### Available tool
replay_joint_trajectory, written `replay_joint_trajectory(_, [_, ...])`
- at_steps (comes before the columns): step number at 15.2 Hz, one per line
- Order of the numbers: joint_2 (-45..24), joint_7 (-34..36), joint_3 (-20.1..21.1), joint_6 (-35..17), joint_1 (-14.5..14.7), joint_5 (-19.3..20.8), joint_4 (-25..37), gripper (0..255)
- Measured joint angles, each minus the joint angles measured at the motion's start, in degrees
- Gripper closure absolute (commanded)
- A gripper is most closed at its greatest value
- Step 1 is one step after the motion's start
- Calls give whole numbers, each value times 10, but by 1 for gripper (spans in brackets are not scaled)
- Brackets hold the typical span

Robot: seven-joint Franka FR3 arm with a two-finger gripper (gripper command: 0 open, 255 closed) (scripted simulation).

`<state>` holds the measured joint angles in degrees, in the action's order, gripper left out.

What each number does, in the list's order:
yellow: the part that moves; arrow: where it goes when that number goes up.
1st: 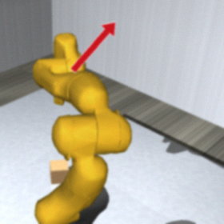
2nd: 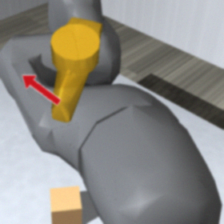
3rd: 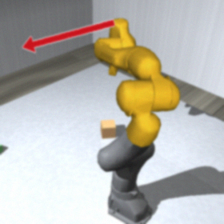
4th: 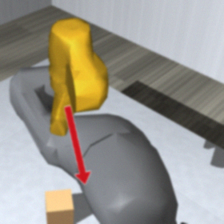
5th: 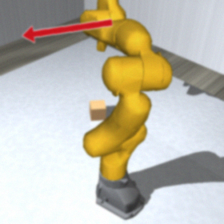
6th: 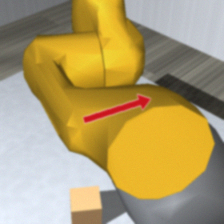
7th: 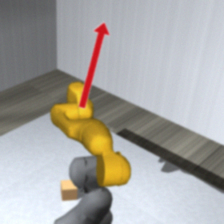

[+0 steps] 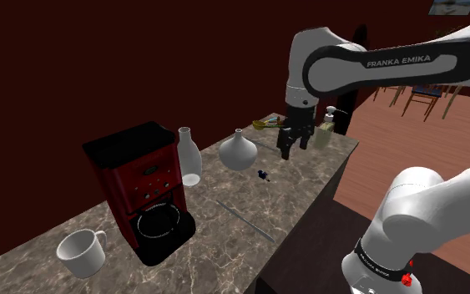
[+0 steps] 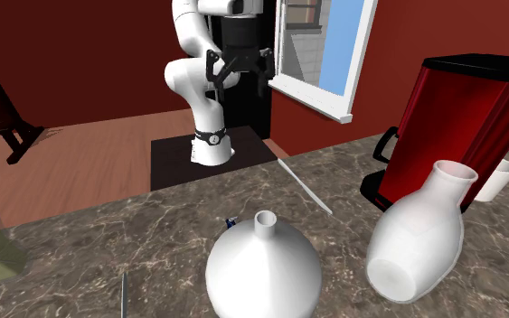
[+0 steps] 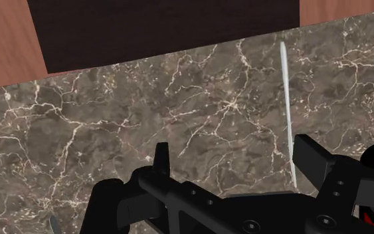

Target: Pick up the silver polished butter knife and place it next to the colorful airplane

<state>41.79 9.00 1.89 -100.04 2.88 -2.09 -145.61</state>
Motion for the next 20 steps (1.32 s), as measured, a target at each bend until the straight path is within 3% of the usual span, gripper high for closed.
replay_joint_trajectory(7, [-73,29,51,-139,37,-34,-62,0])
replay_joint_trajectory(20, [-299,91,139,-377,80,-46,-65,0])
